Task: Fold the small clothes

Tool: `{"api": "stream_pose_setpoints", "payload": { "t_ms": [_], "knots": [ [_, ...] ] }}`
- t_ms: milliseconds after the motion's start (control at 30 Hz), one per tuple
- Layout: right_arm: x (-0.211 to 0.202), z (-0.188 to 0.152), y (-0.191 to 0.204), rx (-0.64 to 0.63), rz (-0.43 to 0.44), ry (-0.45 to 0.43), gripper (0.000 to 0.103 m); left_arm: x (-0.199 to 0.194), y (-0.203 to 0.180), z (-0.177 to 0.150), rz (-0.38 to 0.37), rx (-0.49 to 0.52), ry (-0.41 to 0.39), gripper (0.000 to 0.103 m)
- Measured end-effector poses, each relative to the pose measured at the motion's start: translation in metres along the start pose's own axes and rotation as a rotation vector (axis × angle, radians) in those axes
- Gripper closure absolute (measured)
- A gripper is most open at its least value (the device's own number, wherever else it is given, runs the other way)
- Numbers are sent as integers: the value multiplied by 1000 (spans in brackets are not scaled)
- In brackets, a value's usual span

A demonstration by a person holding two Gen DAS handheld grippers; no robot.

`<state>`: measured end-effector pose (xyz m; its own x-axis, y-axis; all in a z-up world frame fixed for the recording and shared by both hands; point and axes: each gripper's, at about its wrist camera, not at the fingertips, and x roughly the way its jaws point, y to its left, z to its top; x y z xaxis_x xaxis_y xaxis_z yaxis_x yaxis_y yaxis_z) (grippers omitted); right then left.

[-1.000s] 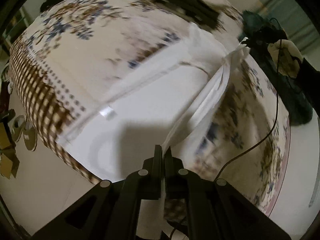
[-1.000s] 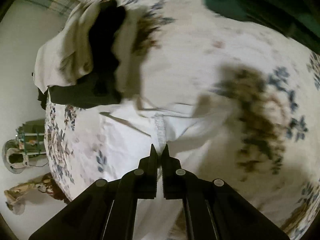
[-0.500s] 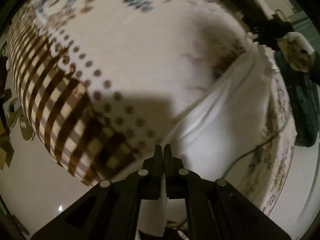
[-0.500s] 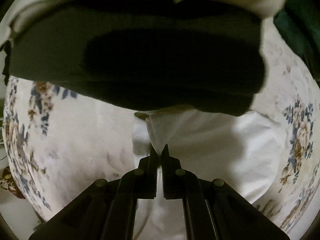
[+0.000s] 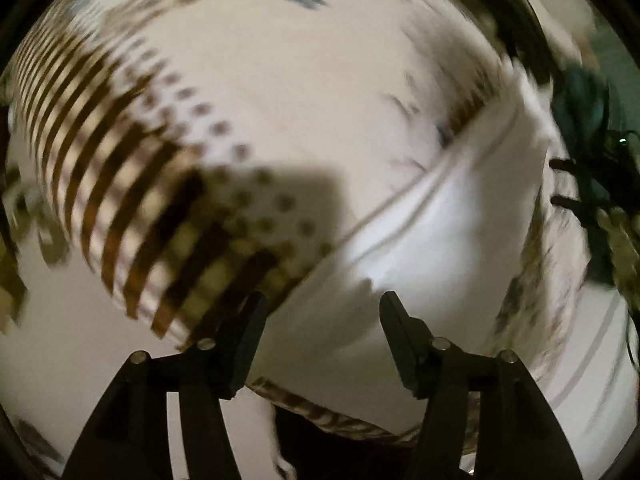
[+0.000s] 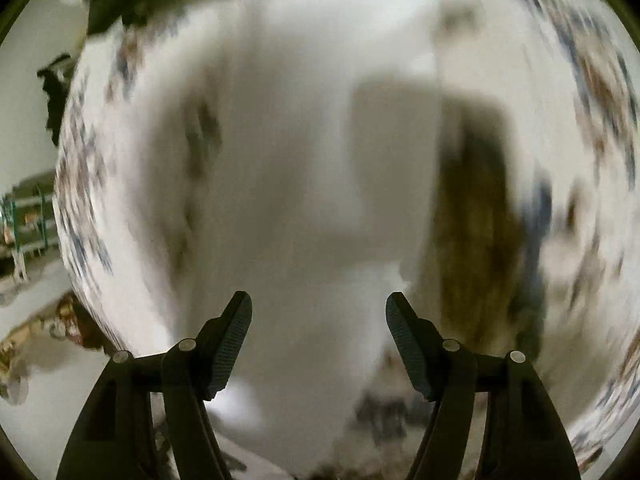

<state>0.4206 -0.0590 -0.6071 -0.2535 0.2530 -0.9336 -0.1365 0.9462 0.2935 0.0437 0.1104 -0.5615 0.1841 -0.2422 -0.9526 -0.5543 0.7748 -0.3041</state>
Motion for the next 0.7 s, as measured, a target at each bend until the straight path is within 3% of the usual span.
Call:
{"api": "stream_pose_setpoints", "payload": {
  "t_ms": [67, 100, 167, 267, 333, 433, 567, 600, 633, 667, 700],
  "knots": [
    [22, -44, -11, 7, 8, 34, 32, 14, -14, 3, 109, 57, -1, 47],
    [32, -65, -20, 17, 0, 48, 32, 23, -16, 5, 201, 78, -9, 47],
    [48, -97, -34, 41, -12, 60, 32, 26, 5, 11, 289, 12, -14, 47],
    [60, -140, -53, 101, 45, 81, 32, -3, 39, 15, 304, -120, -72, 49],
    [70, -169, -58, 136, 127, 119, 32, -20, 45, 13, 277, -124, -96, 48],
    [89, -206, -50, 127, 220, 180, 32, -26, 40, 9, 174, -57, -65, 47],
    [115, -240, -38, 141, 277, 222, 32, 18, 14, 6, 118, 48, 46, 49],
    [119, -245, -36, 155, 294, 219, 32, 23, 10, 3, 114, 67, 50, 72],
    [123, -251, -35, 175, 317, 205, 40, 30, 5, 1, 100, 99, 51, 92],
    [126, -256, -33, 183, 339, 184, 54, 34, 4, 0, 88, 115, 59, 100],
    [127, -261, -33, 180, 364, 165, 100, 33, 3, -2, 85, 127, 51, 100]
  ]
}}
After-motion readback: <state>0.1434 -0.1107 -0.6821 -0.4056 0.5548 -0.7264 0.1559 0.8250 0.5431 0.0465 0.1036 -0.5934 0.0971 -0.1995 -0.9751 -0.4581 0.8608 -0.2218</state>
